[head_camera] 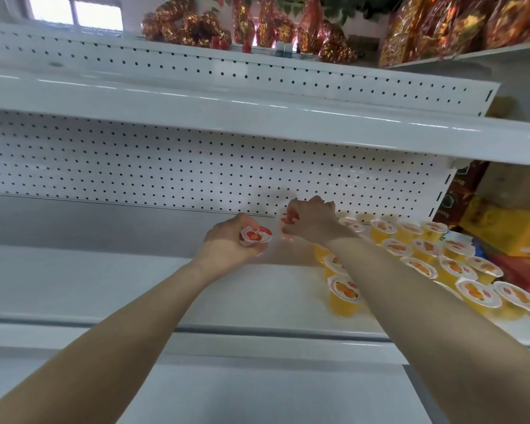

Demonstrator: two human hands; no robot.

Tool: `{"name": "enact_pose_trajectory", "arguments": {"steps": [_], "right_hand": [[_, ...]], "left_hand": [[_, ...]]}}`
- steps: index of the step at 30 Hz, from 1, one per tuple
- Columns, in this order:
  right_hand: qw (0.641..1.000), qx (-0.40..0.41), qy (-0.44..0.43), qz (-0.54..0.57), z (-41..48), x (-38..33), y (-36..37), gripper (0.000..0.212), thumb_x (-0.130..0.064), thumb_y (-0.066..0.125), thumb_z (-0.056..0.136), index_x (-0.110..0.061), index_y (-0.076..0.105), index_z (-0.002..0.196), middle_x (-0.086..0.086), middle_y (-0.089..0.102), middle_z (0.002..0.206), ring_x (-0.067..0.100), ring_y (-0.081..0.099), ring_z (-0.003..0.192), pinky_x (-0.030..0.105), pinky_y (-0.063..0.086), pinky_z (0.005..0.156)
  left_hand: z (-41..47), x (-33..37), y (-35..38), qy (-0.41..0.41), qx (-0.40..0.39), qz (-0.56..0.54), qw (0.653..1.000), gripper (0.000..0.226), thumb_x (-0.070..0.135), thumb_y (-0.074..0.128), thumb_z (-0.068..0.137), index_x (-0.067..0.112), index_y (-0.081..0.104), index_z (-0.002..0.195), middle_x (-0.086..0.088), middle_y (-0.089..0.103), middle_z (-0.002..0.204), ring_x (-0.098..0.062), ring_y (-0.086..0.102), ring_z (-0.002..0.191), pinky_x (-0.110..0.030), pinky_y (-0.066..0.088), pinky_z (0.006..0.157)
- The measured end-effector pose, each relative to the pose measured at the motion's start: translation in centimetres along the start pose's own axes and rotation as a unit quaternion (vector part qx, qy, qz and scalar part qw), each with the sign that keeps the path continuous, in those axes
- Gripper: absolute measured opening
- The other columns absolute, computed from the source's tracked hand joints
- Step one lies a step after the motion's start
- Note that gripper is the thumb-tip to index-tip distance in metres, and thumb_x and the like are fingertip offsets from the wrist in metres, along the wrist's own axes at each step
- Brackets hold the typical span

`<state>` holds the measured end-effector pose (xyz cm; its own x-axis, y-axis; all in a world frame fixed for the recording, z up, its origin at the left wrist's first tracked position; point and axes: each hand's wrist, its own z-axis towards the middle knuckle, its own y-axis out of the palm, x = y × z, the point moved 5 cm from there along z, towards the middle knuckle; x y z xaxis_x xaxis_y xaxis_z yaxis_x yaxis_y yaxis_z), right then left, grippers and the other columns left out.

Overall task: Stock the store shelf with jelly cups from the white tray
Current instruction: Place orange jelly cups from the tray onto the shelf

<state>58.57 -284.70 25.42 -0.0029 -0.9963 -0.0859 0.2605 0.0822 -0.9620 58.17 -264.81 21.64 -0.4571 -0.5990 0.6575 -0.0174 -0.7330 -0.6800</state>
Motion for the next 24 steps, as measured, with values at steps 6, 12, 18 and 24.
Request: {"name": "enact_pose_trajectory", "arguments": {"steps": [6, 12, 18, 24], "right_hand": [[1.0, -0.002, -0.018, 0.02, -1.0, 1.2, -1.7, 0.03, -0.051, 0.048, 0.096, -0.031, 0.063, 0.112, -0.005, 0.056, 0.084, 0.018, 0.043, 0.104, 0.041, 0.031, 0.093], [0.996, 0.06, -0.025, -0.06, -2.9, 3.1, -3.0, 0.034, -0.035, 0.042, 0.102, -0.026, 0.053, 0.133, 0.005, 0.066, 0.116, 0.027, 0.046, 0.124, 0.042, 0.03, 0.1], [0.992, 0.082, -0.025, -0.088, -4.8, 4.3, -3.4, 0.038, -0.041, 0.041, 0.102, -0.027, 0.051, 0.136, 0.004, 0.063, 0.128, 0.027, 0.042, 0.13, 0.042, 0.028, 0.105], [0.989, 0.095, -0.031, -0.106, -7.0, 4.2, -4.4, 0.04, -0.042, 0.041, 0.101, -0.026, 0.051, 0.136, 0.003, 0.063, 0.128, 0.027, 0.04, 0.131, 0.044, 0.026, 0.106]], "left_hand": [[0.3, 2.2, 1.5, 0.005, -0.028, -0.028, 0.999, 0.04, 0.053, 0.076, 0.064, 0.039, 0.059, 0.098, 0.014, 0.067, 0.099, -0.011, 0.063, 0.093, -0.028, 0.051, 0.082], [0.6, 3.9, 3.7, -0.003, -0.044, -0.017, 0.999, 0.043, 0.051, 0.076, 0.067, 0.037, 0.059, 0.104, 0.009, 0.067, 0.104, -0.015, 0.063, 0.096, -0.03, 0.052, 0.085], [0.1, 4.8, 4.1, 0.014, -0.01, -0.013, 1.0, 0.038, 0.046, 0.08, 0.07, 0.028, 0.061, 0.098, 0.009, 0.069, 0.103, -0.016, 0.064, 0.093, -0.03, 0.05, 0.083], [-0.8, 5.6, 3.6, 0.063, -0.009, 0.071, 0.995, 0.043, 0.047, 0.075, 0.075, 0.025, 0.06, 0.109, 0.003, 0.061, 0.119, -0.022, 0.052, 0.113, -0.027, 0.039, 0.085]]}}
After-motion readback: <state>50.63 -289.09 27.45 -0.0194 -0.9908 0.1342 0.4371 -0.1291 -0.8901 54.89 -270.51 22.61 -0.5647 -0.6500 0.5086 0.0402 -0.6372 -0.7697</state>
